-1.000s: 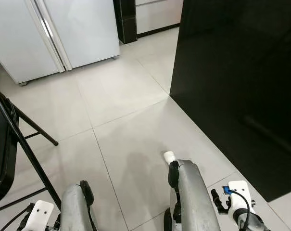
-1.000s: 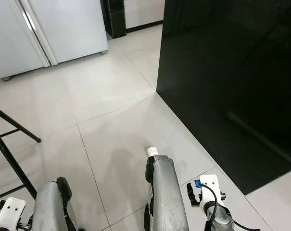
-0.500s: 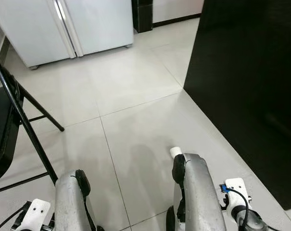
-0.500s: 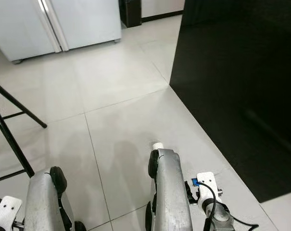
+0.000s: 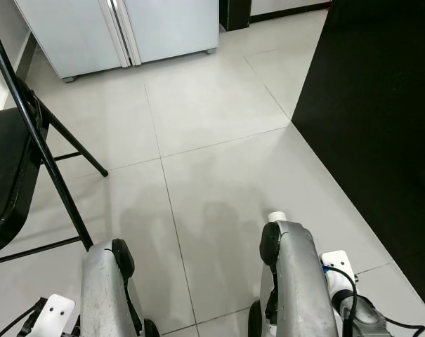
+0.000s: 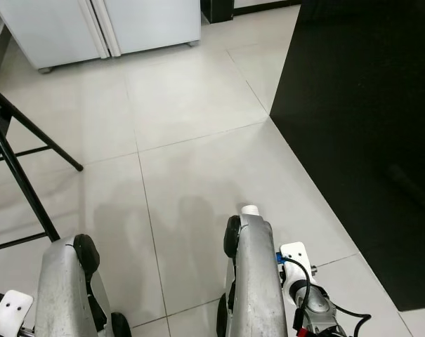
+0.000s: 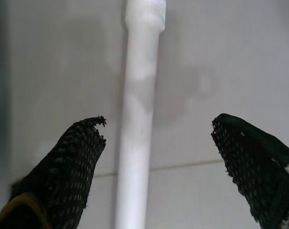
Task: Building children table
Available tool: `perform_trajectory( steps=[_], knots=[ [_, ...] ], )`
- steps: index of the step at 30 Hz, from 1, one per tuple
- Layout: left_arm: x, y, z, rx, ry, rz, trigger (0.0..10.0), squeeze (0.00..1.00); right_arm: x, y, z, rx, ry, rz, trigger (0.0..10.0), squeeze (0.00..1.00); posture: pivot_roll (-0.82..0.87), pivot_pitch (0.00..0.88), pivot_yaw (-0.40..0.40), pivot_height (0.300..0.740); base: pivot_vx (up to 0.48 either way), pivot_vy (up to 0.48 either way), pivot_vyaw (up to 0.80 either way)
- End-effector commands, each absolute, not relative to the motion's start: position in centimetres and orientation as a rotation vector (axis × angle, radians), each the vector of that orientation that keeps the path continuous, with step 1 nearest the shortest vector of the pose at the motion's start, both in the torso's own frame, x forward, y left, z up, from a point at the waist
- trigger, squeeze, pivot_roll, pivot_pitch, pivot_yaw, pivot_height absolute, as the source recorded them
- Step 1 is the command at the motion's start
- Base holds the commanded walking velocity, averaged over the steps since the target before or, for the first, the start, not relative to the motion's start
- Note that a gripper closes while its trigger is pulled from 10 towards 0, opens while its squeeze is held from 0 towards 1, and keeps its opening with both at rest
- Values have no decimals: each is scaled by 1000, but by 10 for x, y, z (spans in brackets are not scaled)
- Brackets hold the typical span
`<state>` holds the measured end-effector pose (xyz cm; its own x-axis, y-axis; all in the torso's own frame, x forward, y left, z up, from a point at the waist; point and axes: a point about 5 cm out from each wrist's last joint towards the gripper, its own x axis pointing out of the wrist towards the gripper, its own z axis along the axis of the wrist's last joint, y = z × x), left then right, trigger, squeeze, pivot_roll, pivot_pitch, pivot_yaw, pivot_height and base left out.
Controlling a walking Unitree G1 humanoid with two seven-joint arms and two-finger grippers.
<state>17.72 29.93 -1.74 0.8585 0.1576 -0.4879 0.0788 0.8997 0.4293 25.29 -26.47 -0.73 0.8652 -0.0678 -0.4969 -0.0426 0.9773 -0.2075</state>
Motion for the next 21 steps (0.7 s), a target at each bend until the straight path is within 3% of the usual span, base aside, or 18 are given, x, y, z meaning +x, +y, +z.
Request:
perform_trajectory(
  steps=[1, 9, 10, 18, 19, 21],
  knots=[
    [167, 304, -22, 473, 586, 34, 10000, 0, 243, -265, -19, -228, 601, -43, 10000, 0, 76, 311, 55, 300, 0, 0, 0],
    [173, 308, -16, 493, 573, 33, 10000, 0, 243, -267, -20, -216, 631, -94, 10000, 0, 82, 339, 57, 300, 0, 0, 0],
    [173, 309, -16, 492, 574, 30, 10000, 0, 244, -267, -20, -205, 625, -106, 10000, 1000, 83, 339, 57, 300, 0, 0, 0],
    [172, 308, -16, 511, 578, 6, 10000, 0, 242, -270, -22, -204, 652, -170, 10000, 1000, 93, 340, 57, 300, 0, 0, 0],
    [171, 308, -16, 506, 575, 10, 10000, 0, 241, -271, -23, -198, 657, -181, 10000, 784, 113, 342, 60, 300, 0, 0, 0],
    [171, 312, -12, 509, 567, 17, 10000, 0, 236, -271, -27, -128, 664, -213, 10000, 0, 131, 344, 69, 300, 0, 0, 0]
  ],
)
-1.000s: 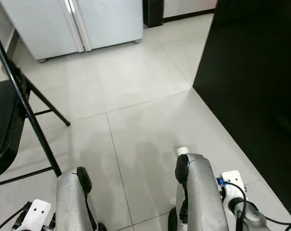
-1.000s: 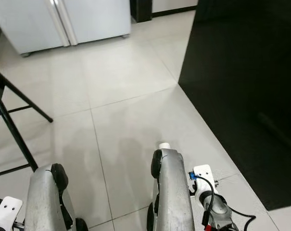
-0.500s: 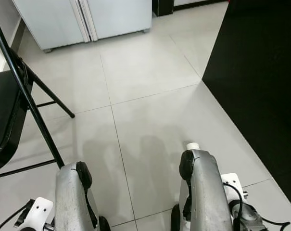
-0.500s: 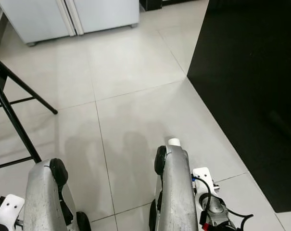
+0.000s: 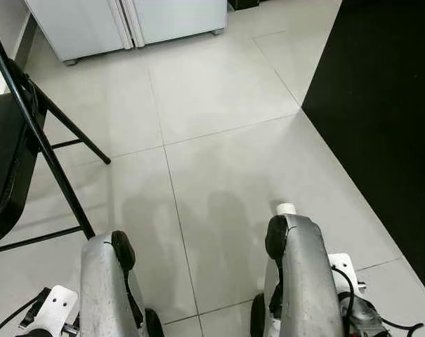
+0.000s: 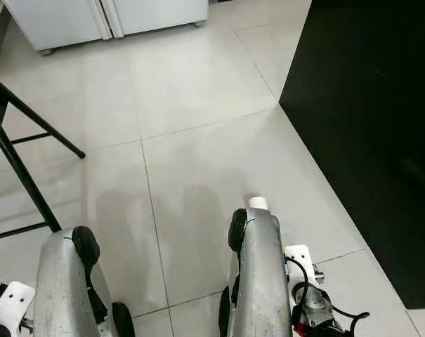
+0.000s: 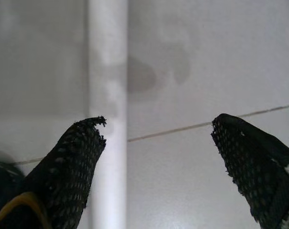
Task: Building children table
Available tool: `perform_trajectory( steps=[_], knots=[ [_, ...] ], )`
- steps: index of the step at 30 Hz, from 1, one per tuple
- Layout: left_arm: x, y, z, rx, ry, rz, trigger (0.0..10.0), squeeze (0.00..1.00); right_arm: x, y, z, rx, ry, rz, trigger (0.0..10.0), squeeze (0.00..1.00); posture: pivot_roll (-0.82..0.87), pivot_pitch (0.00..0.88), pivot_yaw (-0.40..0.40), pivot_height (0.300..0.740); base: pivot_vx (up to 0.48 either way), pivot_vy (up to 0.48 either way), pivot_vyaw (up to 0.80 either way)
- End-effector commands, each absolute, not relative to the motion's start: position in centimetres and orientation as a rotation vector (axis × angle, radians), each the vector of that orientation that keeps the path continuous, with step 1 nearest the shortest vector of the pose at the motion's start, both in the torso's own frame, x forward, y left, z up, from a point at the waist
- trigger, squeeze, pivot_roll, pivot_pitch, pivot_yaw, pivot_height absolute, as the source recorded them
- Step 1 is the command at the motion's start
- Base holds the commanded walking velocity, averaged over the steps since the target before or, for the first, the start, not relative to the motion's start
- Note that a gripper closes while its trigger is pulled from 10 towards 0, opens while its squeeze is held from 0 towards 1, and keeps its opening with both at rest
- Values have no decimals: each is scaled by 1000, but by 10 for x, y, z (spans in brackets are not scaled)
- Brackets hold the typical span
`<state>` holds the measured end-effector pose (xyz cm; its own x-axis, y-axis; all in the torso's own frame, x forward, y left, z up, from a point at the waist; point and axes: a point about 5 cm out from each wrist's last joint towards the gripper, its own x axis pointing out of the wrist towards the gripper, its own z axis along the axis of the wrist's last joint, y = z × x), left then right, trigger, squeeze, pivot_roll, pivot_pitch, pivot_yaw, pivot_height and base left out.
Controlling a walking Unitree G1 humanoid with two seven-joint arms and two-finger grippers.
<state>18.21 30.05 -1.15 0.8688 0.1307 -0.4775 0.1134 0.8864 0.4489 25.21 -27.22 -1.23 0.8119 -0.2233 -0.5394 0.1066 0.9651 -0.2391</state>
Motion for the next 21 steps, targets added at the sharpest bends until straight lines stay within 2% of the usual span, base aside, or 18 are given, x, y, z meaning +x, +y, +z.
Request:
perform_trajectory(
  steps=[1, 6, 12, 21],
  knots=[
    [171, 313, -11, 511, 566, 16, 10000, 0, 236, -271, -27, -114, 663, -219, 10000, 0, 131, 344, 69, 300, 0, 0, 0],
    [174, 324, 0, 541, 551, 21, 10000, 0, 239, -266, -26, -63, 618, -185, 10000, 0, 175, 341, 81, 300, 0, 0, 0],
    [176, 334, 9, 563, 541, 32, 10000, 0, 243, -260, -24, -90, 613, -143, 10000, 0, 210, 329, 98, 300, 0, 0, 0],
    [183, 348, 24, 614, 534, 25, 10000, 0, 241, -251, -33, -146, 698, -124, 10000, 0, 276, 290, 141, 300, 0, 0, 0]
  ],
)
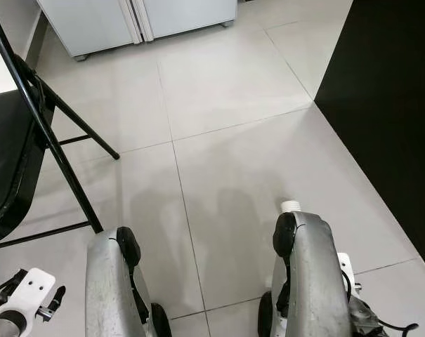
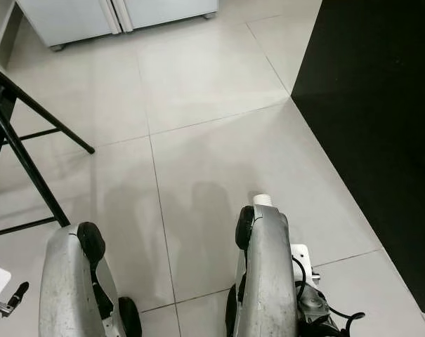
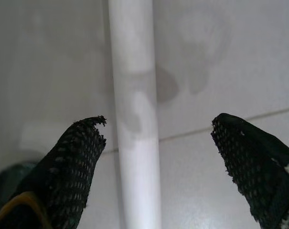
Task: Building children table
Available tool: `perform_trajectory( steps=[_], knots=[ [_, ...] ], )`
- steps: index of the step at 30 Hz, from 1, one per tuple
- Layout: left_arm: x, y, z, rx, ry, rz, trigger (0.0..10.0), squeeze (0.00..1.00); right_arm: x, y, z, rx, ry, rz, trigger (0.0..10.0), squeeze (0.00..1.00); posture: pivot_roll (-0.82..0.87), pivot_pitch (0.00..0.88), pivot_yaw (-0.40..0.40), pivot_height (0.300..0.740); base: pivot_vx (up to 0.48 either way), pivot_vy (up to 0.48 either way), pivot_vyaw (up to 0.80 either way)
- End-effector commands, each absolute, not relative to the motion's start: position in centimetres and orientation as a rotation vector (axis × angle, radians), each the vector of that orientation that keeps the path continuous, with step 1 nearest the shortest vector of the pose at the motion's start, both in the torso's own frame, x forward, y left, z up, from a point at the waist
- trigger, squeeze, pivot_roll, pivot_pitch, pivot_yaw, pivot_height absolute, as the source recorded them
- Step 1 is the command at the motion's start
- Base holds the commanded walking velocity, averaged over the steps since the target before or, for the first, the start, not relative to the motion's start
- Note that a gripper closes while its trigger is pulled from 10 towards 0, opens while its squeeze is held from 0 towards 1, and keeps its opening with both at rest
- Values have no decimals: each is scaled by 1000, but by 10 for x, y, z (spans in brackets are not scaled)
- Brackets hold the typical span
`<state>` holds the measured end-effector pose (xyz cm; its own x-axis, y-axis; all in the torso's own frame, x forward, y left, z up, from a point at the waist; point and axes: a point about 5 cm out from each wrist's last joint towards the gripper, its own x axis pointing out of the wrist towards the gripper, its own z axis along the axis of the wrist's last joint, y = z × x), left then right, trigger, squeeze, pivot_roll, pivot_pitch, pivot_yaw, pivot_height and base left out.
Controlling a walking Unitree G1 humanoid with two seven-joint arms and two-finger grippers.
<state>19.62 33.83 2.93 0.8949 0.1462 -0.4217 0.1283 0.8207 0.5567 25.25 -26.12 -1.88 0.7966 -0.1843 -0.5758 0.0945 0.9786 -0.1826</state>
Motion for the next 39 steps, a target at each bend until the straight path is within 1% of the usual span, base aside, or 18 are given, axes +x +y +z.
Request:
perform_trajectory(
  steps=[1, 9, 10, 13, 14, 18, 20, 23, 25, 28, 33, 39],
  knots=[
    [184, 353, 30, 633, 531, 22, 10000, 0, 239, -249, -35, -121, 706, -139, 10000, 0, 290, 291, 152, 300, 0, 0, 0],
    [192, 365, 45, 654, 522, 36, 10000, 0, 235, -244, -40, -82, 722, -165, 10000, 0, 314, 309, 178, 300, 0, 0, 0],
    [197, 367, 50, 658, 507, 36, 10000, 0, 234, -242, -41, -96, 720, -162, 10000, 0, 320, 322, 180, 300, 0, 0, 0],
    [200, 367, 53, 660, 502, 38, 10000, 0, 232, -241, -43, -91, 732, -162, 10000, 0, 331, 338, 184, 300, 0, 0, 0],
    [205, 368, 58, 668, 491, 35, 10000, 0, 227, -239, -47, -97, 762, -161, 10000, 0, 338, 359, 188, 300, 0, 0, 0],
    [208, 370, 64, 675, 482, 35, 10000, 0, 226, -238, -49, -92, 772, -159, 10000, 0, 343, 371, 188, 300, 0, 0, 0],
    [214, 372, 74, 679, 456, 35, 10000, 0, 222, -237, -52, -94, 796, -168, 10000, 0, 361, 388, 196, 300, 0, 0, 0],
    [217, 374, 81, 683, 436, 39, 10000, 0, 218, -234, -55, -57, 820, -173, 10000, 0, 361, 386, 199, 300, 0, 0, 0],
    [218, 376, 83, 684, 430, 42, 10000, 0, 213, -233, -60, -63, 860, -175, 10000, 0, 358, 391, 199, 300, 0, 0, 0],
    [219, 376, 84, 685, 432, 44, 10000, 0, 211, -233, -61, -65, 869, -180, 10000, 0, 360, 387, 204, 300, 0, 0, 0],
    [222, 380, 89, 696, 430, 43, 10000, 0, 201, -237, -67, -19, 958, -230, 10000, 0, 366, 399, 213, 300, 0, 0, 0],
    [225, 382, 93, 696, 423, 45, 10000, 0, 196, -235, -70, -23, 988, -233, 10000, 0, 367, 403, 216, 300, 0, 0, 0]
  ],
)
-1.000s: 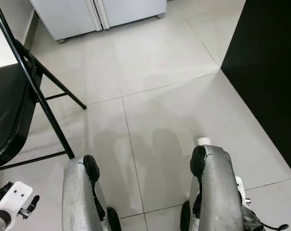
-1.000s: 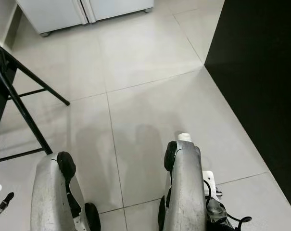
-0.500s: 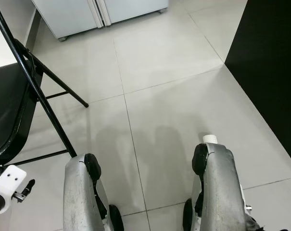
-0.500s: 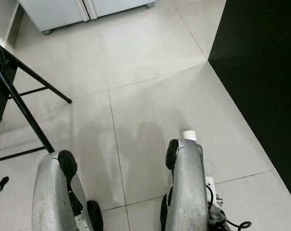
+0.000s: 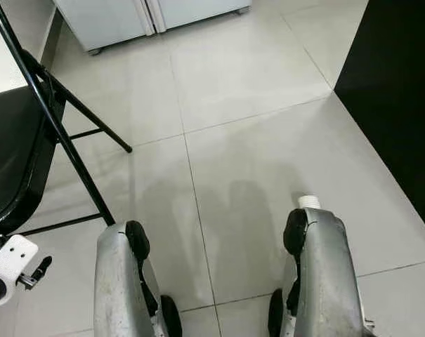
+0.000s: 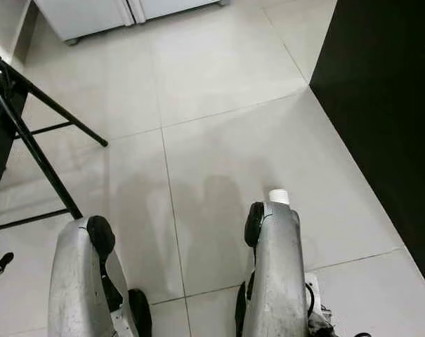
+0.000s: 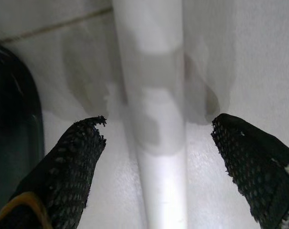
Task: Building children table
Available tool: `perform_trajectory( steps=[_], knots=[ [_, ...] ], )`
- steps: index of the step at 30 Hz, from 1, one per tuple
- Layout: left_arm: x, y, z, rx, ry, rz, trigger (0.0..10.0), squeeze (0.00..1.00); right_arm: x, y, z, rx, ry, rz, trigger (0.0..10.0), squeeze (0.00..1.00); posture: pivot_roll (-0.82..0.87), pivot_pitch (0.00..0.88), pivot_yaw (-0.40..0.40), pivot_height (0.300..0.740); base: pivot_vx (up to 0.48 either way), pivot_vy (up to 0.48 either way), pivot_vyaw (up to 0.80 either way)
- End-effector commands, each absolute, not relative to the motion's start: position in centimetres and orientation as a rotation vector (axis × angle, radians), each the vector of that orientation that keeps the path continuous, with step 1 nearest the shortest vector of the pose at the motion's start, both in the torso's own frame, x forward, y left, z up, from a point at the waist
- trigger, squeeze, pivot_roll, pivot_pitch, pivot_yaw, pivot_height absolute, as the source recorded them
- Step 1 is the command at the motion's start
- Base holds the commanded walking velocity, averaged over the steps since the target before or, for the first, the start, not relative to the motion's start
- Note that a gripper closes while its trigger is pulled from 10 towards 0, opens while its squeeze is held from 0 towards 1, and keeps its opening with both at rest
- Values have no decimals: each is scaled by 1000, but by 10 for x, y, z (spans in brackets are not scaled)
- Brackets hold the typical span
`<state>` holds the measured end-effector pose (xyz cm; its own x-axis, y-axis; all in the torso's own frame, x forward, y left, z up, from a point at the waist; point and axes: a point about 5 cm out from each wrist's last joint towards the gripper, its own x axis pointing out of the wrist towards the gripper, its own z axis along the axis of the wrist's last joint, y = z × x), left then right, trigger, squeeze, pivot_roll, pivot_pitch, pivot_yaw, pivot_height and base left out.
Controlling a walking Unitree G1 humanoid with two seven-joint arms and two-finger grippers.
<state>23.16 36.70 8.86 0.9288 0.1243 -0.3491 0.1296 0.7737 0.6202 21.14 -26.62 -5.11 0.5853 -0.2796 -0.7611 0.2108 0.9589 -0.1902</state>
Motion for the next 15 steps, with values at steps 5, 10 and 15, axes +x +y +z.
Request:
perform_trajectory(
  steps=[5, 10, 15],
  knots=[
    [226, 381, 93, 710, 425, 32, 10000, 0, 194, -230, -72, -72, 1017, -200, 10000, 0, 370, 407, 215, 300, 0, 0, 0],
    [224, 381, 91, 710, 433, 26, 10000, 0, 185, -223, -79, -63, 1093, -151, 6745, 0, 361, 410, 210, 300, 0, 0, 0],
    [224, 381, 91, 695, 427, 31, 10000, 0, 176, -219, -84, -45, 1153, -106, 10000, 0, 357, 415, 210, 300, 0, 0, 0]
  ],
)
